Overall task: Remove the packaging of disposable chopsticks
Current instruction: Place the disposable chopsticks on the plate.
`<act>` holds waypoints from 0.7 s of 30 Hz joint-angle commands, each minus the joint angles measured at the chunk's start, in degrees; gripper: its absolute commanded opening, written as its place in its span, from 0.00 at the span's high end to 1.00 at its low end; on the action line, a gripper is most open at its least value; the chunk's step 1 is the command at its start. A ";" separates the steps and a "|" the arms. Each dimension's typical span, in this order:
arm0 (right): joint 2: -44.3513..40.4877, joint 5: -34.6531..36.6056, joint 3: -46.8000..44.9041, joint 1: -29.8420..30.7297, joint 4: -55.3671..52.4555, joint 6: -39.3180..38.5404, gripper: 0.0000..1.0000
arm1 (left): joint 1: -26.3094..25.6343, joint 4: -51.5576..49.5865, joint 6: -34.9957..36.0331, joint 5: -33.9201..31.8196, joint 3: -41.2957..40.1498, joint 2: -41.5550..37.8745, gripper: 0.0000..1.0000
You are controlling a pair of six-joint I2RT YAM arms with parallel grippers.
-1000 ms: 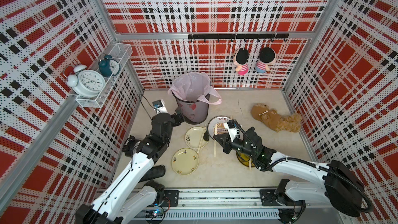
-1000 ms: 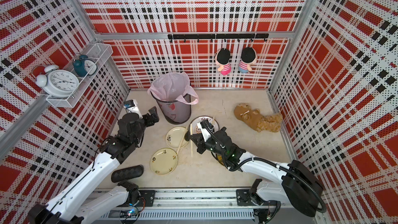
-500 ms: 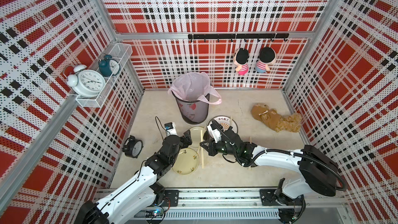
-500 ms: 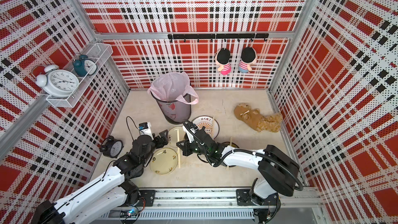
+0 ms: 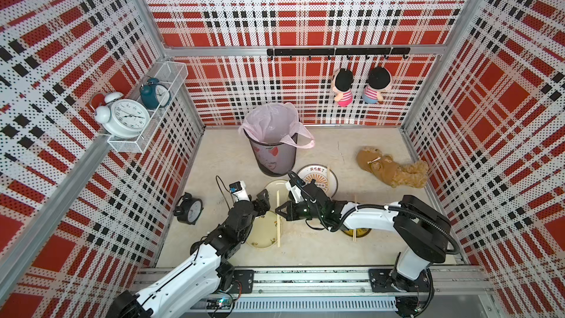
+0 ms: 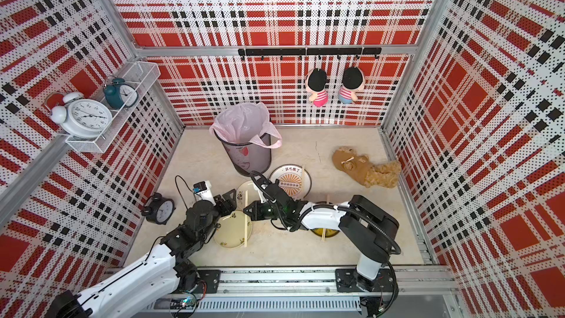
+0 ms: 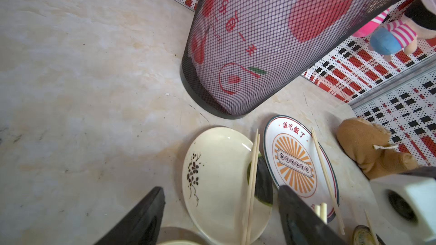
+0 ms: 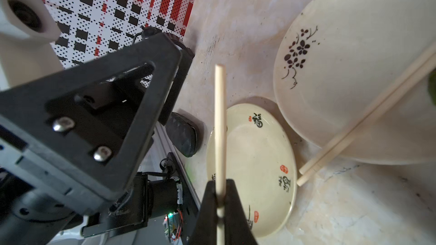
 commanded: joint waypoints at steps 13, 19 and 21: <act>9.48 -9.83 4.05 0.53 9.61 11.03 1.00 | -15.00 -9.58 -7.47 -14.29 4.22 2.24 0.17; 11.67 -11.14 5.78 0.57 7.95 11.50 1.00 | -14.94 -9.81 -7.42 -9.77 1.02 -5.98 0.25; 12.16 -11.35 6.14 0.58 7.29 11.67 1.00 | -14.25 -11.48 -8.25 -7.88 0.04 -7.42 0.26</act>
